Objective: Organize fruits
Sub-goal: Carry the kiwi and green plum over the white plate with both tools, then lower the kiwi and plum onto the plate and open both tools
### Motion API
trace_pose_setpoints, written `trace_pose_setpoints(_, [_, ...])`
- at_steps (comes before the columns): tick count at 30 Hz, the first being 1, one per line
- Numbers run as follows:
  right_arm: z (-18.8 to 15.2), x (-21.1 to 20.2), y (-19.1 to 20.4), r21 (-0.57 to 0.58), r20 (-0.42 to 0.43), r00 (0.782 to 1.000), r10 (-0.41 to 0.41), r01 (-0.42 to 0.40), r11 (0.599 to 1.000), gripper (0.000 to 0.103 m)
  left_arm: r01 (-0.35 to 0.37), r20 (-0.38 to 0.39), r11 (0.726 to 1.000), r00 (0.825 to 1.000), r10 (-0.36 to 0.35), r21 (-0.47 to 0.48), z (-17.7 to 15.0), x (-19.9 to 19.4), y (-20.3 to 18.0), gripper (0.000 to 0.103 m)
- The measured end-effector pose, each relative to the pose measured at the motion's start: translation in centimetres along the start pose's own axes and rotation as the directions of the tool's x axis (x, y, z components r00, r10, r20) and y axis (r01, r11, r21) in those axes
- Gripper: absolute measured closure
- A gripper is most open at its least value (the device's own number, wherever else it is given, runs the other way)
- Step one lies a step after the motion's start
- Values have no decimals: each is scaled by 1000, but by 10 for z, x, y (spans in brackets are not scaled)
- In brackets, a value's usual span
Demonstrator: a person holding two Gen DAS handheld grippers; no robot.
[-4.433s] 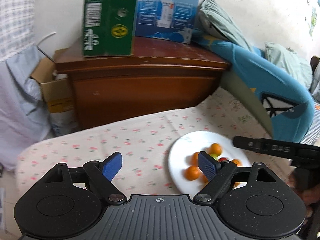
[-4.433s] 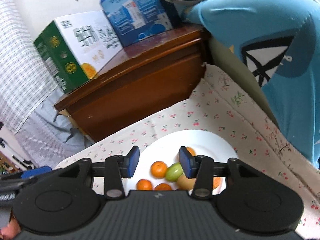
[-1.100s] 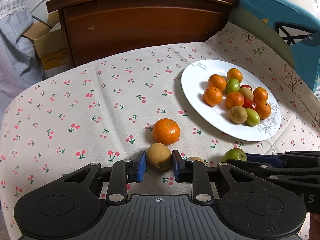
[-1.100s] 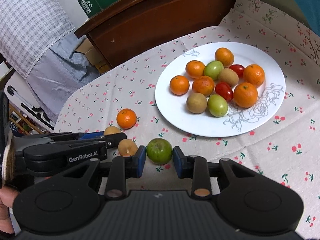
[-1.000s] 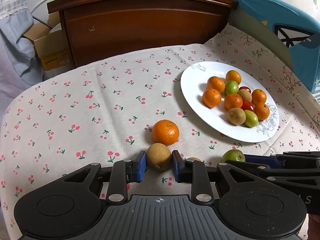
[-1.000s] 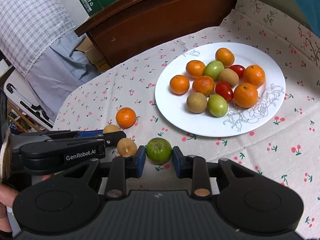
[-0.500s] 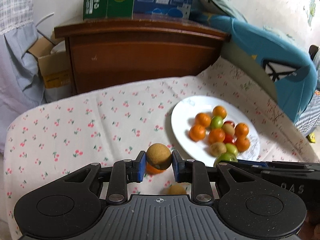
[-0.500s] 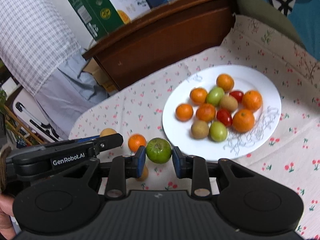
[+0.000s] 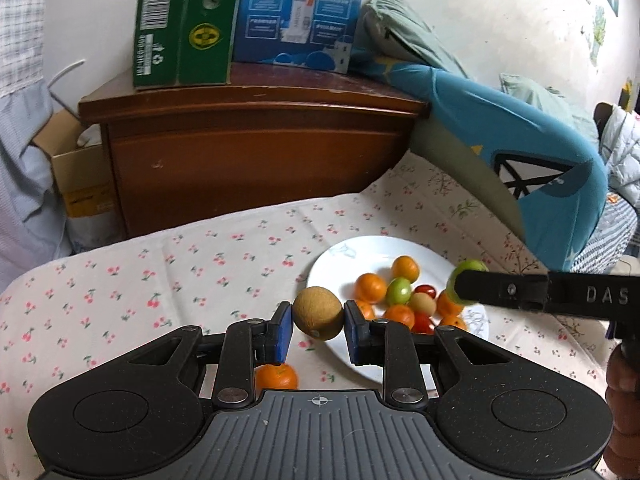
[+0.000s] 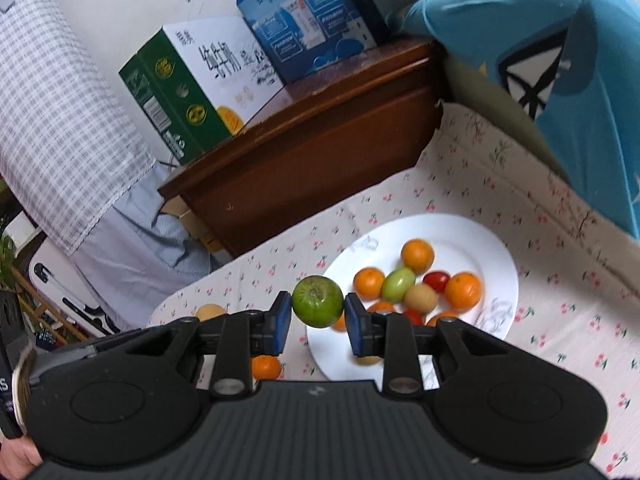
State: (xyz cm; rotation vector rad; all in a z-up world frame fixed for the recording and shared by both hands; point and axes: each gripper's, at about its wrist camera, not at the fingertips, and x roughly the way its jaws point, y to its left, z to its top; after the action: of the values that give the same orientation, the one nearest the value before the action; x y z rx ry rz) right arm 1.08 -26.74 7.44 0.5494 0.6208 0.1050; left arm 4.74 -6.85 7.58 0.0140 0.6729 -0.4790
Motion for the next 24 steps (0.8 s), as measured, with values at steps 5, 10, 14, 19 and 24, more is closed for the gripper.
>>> trace_pose_setpoints(5, [10, -2, -7, 20, 19, 1000, -4, 3, 1000, 74, 37, 3, 999, 999, -37, 11, 5, 4, -7, 78])
trace_pose_setpoints(10, [22, -2, -17, 38, 37, 999, -26, 25, 999, 74, 63, 1, 998, 998, -63, 21, 10, 10, -13, 78])
trace_pose_setpoints(14, [32, 3, -30, 65, 37, 999, -37, 35, 997, 74, 91, -36, 996, 995, -91, 10, 10, 19, -14, 78])
trace_pose_setpoints(19, [39, 16, -49, 106, 16, 997, -77, 75, 991, 74, 127, -86, 992, 988, -127, -10, 7, 33, -15, 78])
trace_pose_setpoints(24, [40, 31, -68, 141, -20, 993, -113, 115, 983, 74, 137, -141, 990, 980, -137, -12, -1, 49, -20, 78])
